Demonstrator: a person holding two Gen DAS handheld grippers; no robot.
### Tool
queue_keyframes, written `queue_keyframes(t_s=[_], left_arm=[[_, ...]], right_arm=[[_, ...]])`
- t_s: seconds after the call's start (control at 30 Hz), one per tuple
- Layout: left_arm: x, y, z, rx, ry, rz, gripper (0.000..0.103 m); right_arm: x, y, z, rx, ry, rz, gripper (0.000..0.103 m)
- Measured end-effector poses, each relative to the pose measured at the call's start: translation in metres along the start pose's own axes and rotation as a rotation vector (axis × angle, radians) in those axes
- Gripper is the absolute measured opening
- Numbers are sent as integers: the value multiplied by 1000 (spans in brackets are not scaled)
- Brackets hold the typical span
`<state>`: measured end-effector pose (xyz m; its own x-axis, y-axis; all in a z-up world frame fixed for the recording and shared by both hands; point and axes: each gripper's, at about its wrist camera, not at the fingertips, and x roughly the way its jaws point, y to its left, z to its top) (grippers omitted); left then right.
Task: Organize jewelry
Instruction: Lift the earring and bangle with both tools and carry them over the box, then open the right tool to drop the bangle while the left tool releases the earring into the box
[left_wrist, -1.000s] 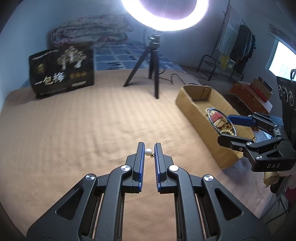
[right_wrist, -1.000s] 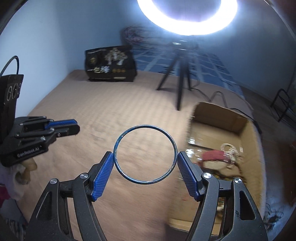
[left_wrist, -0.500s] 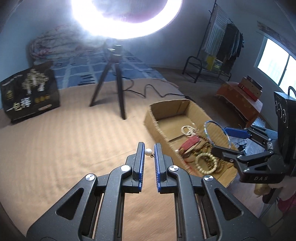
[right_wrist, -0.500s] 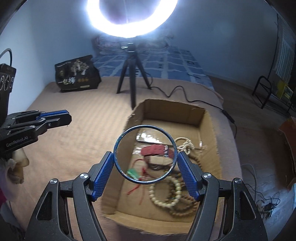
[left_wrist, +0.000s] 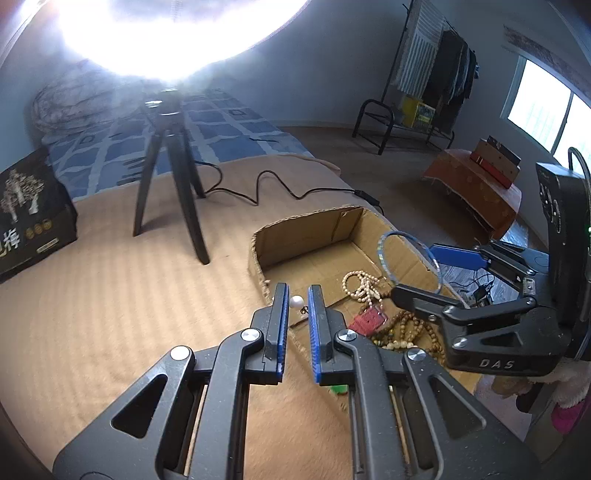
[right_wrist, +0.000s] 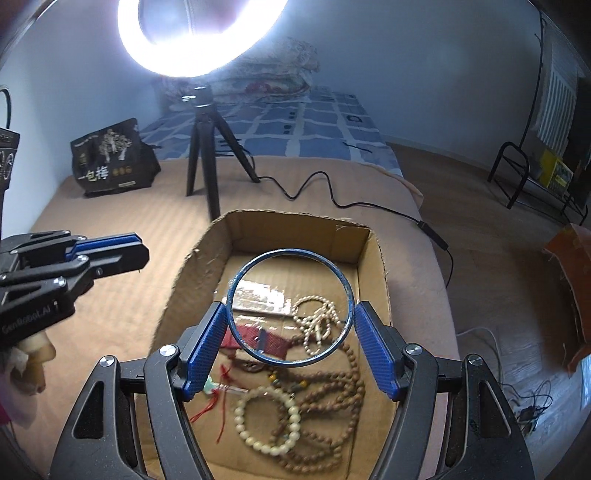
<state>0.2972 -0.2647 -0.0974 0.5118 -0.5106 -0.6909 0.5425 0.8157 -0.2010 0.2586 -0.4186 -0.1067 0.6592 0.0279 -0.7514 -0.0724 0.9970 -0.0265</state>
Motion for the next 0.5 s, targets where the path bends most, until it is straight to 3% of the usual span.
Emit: queue_keyframes(t_s=[0.5], left_arm=[[13, -19, 11, 29, 2, 4, 9]], right_arm=[[11, -14, 4, 34, 10, 15, 71]])
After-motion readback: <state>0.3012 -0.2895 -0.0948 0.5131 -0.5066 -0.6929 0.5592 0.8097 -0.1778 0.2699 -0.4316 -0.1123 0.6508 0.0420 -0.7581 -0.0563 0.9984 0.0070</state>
